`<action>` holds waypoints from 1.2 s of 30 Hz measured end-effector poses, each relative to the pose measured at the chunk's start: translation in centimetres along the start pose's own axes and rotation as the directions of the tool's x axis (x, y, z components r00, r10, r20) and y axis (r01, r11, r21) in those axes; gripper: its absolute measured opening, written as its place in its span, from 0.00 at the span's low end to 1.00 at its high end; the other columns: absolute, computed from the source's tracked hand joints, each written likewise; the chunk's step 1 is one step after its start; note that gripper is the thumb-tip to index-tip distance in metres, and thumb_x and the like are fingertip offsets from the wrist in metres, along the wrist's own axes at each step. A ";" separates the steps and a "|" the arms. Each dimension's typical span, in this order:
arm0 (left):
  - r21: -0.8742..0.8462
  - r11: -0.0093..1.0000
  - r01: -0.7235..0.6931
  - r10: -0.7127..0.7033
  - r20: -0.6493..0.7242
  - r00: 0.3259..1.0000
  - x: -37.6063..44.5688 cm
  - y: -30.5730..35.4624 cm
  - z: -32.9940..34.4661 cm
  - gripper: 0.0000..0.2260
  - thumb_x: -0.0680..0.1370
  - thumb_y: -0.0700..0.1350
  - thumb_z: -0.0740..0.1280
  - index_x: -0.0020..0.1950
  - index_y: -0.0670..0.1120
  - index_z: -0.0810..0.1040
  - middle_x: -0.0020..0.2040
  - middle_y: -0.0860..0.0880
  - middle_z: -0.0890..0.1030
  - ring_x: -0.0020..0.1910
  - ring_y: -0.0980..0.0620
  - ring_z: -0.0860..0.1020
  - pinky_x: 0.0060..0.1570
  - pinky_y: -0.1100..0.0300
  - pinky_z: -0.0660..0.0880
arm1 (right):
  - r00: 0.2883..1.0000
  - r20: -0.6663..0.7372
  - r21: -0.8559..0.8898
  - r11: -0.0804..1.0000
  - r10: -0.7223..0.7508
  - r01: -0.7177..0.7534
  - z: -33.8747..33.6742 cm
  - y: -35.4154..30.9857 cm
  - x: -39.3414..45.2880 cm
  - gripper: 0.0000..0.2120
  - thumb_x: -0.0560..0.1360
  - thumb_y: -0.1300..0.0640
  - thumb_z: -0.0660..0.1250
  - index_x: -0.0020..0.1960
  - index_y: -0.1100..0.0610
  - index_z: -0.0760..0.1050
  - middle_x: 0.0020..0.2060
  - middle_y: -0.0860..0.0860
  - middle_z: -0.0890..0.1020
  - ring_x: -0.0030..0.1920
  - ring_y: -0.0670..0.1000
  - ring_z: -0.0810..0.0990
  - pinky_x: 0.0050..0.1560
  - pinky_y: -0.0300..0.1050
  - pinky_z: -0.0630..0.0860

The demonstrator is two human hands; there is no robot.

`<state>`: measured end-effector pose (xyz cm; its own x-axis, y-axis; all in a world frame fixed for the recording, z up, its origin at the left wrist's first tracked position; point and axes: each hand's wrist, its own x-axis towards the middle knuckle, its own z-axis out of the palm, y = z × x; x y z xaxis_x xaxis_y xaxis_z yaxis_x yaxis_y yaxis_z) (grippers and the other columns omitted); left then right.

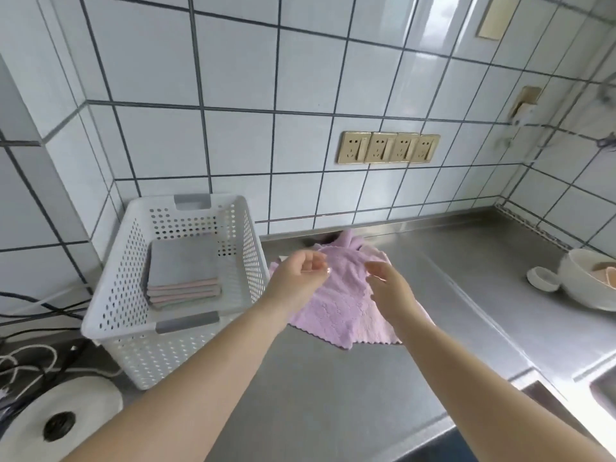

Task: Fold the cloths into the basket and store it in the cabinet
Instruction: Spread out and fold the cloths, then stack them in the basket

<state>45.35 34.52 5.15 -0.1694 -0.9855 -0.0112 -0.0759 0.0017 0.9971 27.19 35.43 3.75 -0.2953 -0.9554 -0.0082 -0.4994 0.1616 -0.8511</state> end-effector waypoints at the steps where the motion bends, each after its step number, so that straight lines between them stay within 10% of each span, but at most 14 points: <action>1: 0.035 0.999 0.008 -0.010 0.047 0.999 -0.1 -1.1 1.1 0.07 0.75 0.42 0.67 0.50 0.54 0.77 0.46 0.57 0.79 0.45 0.60 0.77 0.38 0.74 0.71 | 1.000 0.009 -0.042 0.999 0.028 -0.028 -0.3 1.5 -0.2 0.17 0.77 0.61 0.56 0.63 0.50 0.73 0.61 0.46 0.76 0.55 0.49 0.76 0.57 0.47 0.74; 6: 0.166 0.976 0.140 -0.149 0.043 0.988 0.6 -6.7 4.0 0.06 0.76 0.43 0.67 0.49 0.54 0.76 0.48 0.57 0.78 0.45 0.63 0.75 0.40 0.71 0.71 | 0.971 0.186 -0.248 0.963 0.153 -0.105 1.3 8.4 -0.1 0.18 0.76 0.60 0.56 0.61 0.47 0.75 0.58 0.44 0.78 0.41 0.44 0.77 0.31 0.33 0.70; 11: 0.260 0.915 0.307 -0.290 -0.102 0.951 2.6 -12.2 6.4 0.10 0.76 0.37 0.66 0.57 0.44 0.76 0.51 0.48 0.78 0.48 0.53 0.75 0.46 0.66 0.71 | 0.914 0.396 -0.421 0.902 0.088 0.095 4.3 13.6 2.7 0.15 0.77 0.55 0.61 0.61 0.54 0.77 0.61 0.51 0.77 0.58 0.52 0.76 0.53 0.42 0.73; 15: 0.475 0.826 0.305 -0.263 -0.154 0.952 3.5 -15.2 6.6 0.14 0.77 0.33 0.63 0.62 0.38 0.74 0.60 0.43 0.77 0.56 0.51 0.76 0.48 0.73 0.65 | 0.835 0.548 -0.468 0.813 -0.040 0.347 6.3 15.4 5.4 0.14 0.76 0.49 0.59 0.47 0.57 0.79 0.47 0.54 0.79 0.50 0.57 0.76 0.45 0.46 0.73; 24: 0.799 0.562 0.216 -0.170 -0.143 0.975 4.9 -17.5 7.7 0.17 0.74 0.42 0.67 0.63 0.48 0.77 0.62 0.51 0.75 0.62 0.53 0.72 0.62 0.58 0.68 | 0.711 0.662 -0.394 0.697 -0.236 0.599 6.9 18.0 8.9 0.12 0.76 0.56 0.58 0.55 0.55 0.77 0.55 0.52 0.76 0.57 0.55 0.72 0.48 0.44 0.70; 32: 0.816 0.562 0.135 -0.008 -0.158 0.987 5.3 -19.8 7.0 0.14 0.73 0.43 0.70 0.58 0.49 0.80 0.58 0.52 0.77 0.58 0.54 0.74 0.57 0.70 0.63 | 0.598 0.705 -0.346 0.551 -0.382 0.759 7.2 19.3 9.7 0.16 0.74 0.42 0.61 0.53 0.53 0.74 0.53 0.50 0.75 0.57 0.53 0.72 0.50 0.48 0.73; 36: 0.826 0.560 0.068 0.106 -0.153 0.982 5.3 -20.8 6.9 0.13 0.72 0.46 0.72 0.57 0.49 0.81 0.56 0.53 0.78 0.56 0.55 0.75 0.57 0.67 0.66 | 0.617 0.642 -0.211 0.669 -0.456 0.713 6.8 19.0 10.7 0.11 0.77 0.47 0.60 0.45 0.55 0.72 0.44 0.50 0.78 0.47 0.52 0.76 0.44 0.48 0.74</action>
<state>39.24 30.39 -16.13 -0.0239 -0.9941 0.1061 -0.8653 0.0737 0.4959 20.07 26.61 -16.12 0.5682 -0.8216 0.0459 -0.7162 -0.5212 -0.4642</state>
